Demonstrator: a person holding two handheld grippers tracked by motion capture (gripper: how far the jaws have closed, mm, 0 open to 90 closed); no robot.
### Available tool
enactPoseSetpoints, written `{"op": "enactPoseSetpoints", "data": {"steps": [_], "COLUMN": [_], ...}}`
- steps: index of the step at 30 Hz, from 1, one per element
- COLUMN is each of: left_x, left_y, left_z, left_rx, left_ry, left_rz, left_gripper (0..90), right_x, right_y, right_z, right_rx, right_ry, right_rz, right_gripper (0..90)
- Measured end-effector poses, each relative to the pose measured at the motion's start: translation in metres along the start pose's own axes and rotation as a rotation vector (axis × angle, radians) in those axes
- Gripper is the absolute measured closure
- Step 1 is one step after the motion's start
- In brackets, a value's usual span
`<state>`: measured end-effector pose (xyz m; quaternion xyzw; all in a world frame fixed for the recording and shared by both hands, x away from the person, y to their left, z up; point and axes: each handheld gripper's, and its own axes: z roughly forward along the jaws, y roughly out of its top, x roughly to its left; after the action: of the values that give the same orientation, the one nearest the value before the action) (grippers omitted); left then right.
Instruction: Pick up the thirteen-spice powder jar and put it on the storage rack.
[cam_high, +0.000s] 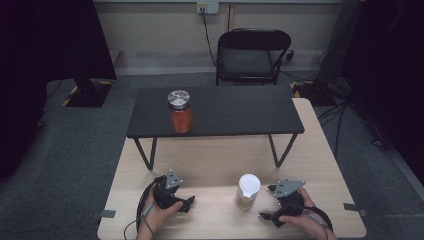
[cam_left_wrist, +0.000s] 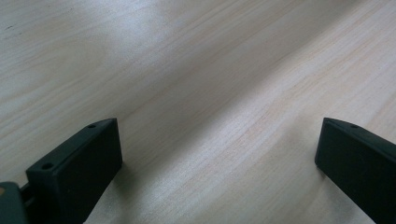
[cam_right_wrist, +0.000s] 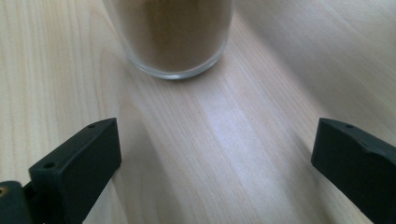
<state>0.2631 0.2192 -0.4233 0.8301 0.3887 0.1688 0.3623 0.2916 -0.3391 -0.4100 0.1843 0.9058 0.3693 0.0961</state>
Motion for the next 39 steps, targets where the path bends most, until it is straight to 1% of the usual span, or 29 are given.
{"op": "enactPoseSetpoints", "data": {"steps": [4,9,12,16,26,34,39], "left_x": [0.000,0.000,0.000,0.000,0.000,0.000,0.000], "left_y": [0.000,0.000,0.000,0.000,0.000,0.000,0.000], "left_z": [0.000,0.000,0.000,0.000,0.000,0.000,0.000], "left_rx": [0.000,0.000,0.000,0.000,0.000,0.000,0.000], "left_ry": [0.000,0.001,0.001,0.002,0.001,0.002,0.001], "left_rz": [0.000,0.001,0.001,0.001,0.001,0.001,0.000], "left_gripper": [0.0,0.0,0.0,0.0,0.0,0.0,0.0], "right_x": [0.000,-0.003,-0.002,-0.002,0.002,0.006,0.006], "right_y": [0.002,0.004,0.006,0.008,0.015,0.026,0.028], "right_z": [-0.002,-0.004,-0.005,-0.006,-0.003,0.004,0.008], "right_rx": [-0.011,-0.038,-0.052,-0.076,-0.136,-0.163,-0.173], "right_ry": [0.009,0.034,0.037,0.044,0.047,0.044,0.051], "right_rz": [-0.002,0.007,0.010,0.029,0.070,0.074,0.080], "right_gripper": [0.5,0.5,0.4,0.4,0.4,0.4,2.5]}}
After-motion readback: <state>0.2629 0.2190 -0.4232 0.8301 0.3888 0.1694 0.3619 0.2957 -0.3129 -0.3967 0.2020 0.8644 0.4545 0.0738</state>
